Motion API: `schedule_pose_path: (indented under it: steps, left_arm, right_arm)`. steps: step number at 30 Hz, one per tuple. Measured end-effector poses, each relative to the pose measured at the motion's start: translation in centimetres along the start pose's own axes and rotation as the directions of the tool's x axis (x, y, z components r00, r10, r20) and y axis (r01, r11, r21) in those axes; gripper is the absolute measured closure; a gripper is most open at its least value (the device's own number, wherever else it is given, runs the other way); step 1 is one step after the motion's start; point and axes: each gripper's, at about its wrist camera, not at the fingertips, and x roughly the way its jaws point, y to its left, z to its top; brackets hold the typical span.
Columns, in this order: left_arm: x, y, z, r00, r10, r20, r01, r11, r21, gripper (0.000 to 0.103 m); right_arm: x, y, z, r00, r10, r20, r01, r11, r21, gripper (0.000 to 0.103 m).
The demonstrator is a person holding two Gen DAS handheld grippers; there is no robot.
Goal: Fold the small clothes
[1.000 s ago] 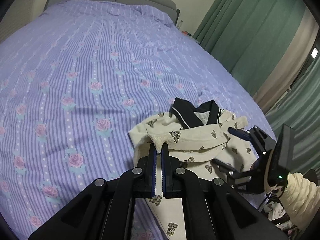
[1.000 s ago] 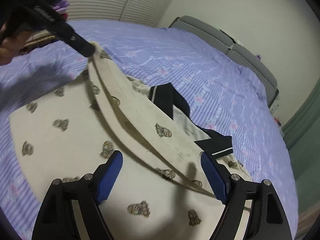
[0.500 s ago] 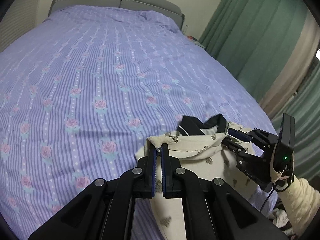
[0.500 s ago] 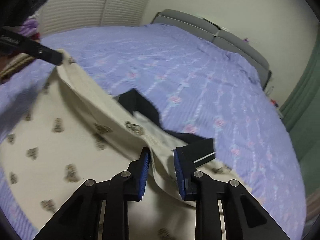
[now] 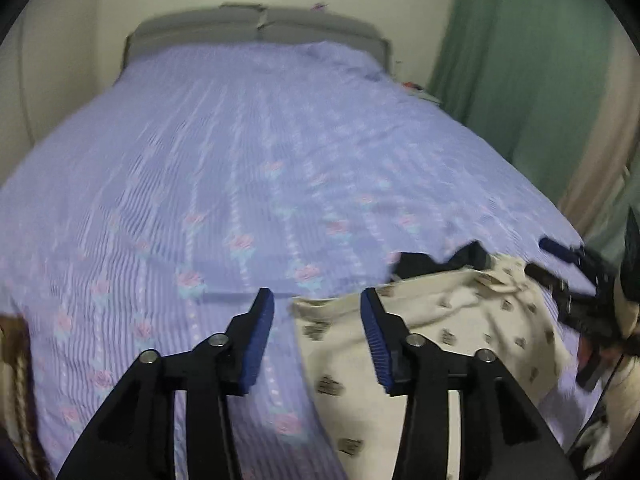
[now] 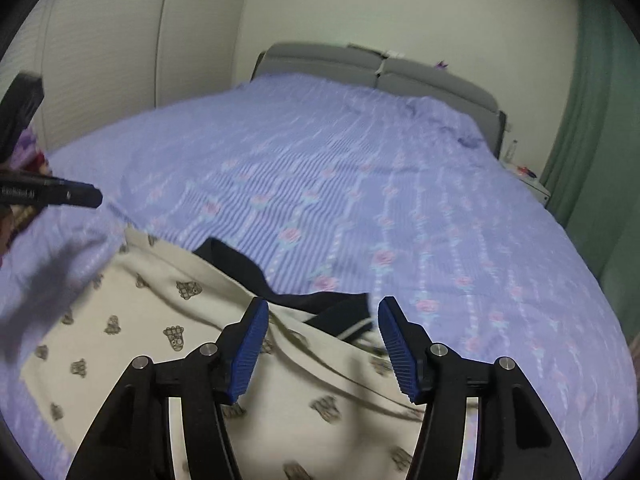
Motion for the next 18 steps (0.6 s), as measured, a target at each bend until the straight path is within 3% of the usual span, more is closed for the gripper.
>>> schedule_pose_path:
  steps: [4,7,13,18]
  left_arm:
    - [-0.7,-4.8,0.0,0.997,-0.072,0.010,0.070,0.986,0.154,0.057]
    - [0.5,-8.6,-0.2,0.993,-0.115,-0.006,0.113,0.962,0.249,0.057]
    - [4.1,-13.7,-0.4,0.977,-0.191,-0.093,0.210,0.932,0.294,0.057]
    - [5.6,-16.2,-0.4,0.976,-0.189,-0.111,0.215,0.922,0.323,0.058]
  right_arm:
    - [-3.3,-3.2,-1.3,0.999,-0.010,0.047,0.007,0.998,0.064,0.043]
    - [-4.5,-5.4,-2.8,0.999,-0.044,0.029,0.042,0.997,0.065,0.043]
    - [-3.8,-7.9,-5.9,0.995,-0.069,-0.068,0.067,0.997,-0.027,0.043]
    - [-2.5,-9.6,-6.9,0.994,-0.048,-0.098,0.045,0.998,-0.037,0.048]
